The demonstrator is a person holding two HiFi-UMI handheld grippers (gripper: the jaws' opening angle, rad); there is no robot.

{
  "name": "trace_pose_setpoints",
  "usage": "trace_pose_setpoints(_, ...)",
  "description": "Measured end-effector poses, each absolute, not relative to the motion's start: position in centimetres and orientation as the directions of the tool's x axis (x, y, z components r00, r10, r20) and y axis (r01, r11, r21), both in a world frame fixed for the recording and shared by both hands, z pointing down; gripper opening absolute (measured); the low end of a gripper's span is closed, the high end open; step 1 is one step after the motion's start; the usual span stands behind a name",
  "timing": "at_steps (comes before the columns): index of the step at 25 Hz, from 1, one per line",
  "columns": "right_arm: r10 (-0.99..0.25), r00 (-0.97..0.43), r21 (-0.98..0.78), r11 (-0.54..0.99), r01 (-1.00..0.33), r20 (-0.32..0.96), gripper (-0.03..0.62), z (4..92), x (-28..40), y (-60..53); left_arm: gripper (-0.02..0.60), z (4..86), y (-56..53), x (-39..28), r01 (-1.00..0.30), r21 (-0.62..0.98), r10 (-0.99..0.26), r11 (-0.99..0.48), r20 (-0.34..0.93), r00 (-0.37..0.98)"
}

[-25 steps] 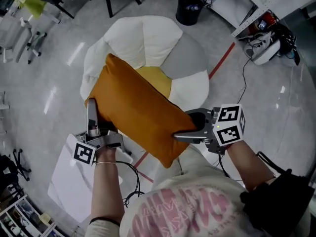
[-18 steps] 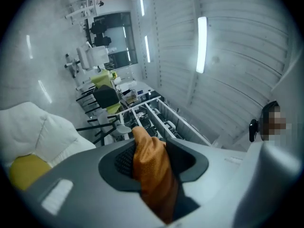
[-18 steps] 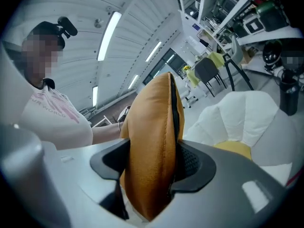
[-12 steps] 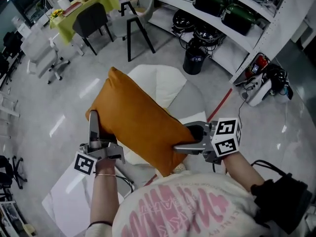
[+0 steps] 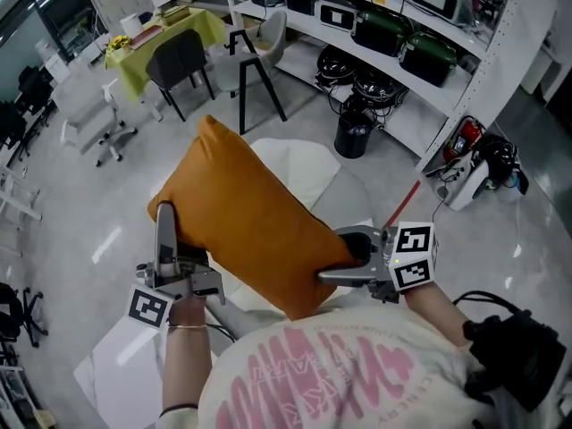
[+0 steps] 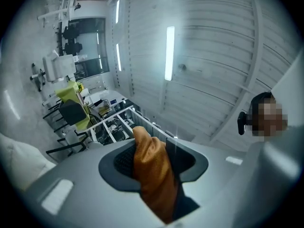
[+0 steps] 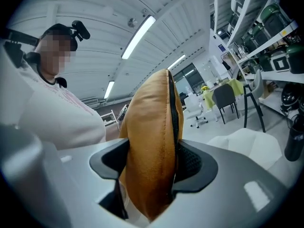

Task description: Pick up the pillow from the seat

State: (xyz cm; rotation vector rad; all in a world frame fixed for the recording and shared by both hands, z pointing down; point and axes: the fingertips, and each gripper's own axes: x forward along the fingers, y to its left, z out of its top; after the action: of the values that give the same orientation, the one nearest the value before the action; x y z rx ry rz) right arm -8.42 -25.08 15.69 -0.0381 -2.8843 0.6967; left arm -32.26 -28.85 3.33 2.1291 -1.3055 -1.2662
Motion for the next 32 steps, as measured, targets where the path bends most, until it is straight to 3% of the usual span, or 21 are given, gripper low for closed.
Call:
trace_pose_setpoints(13,0.099,-0.979,-0.542,0.84,-0.015,0.18,0.308,17.5,-8.1,-23.7,0.173,6.9,-27.8,-32.8,-0.499,0.753,-0.896,-0.429,-0.425,0.129)
trace_pose_setpoints(32,0.13,-0.976,-0.548,0.837,0.013,0.177,0.307,17.2,-9.2,-25.3,0.175,6.2,-29.6,-33.6,-0.504,0.74,-0.888,-0.445,-0.435,0.147)
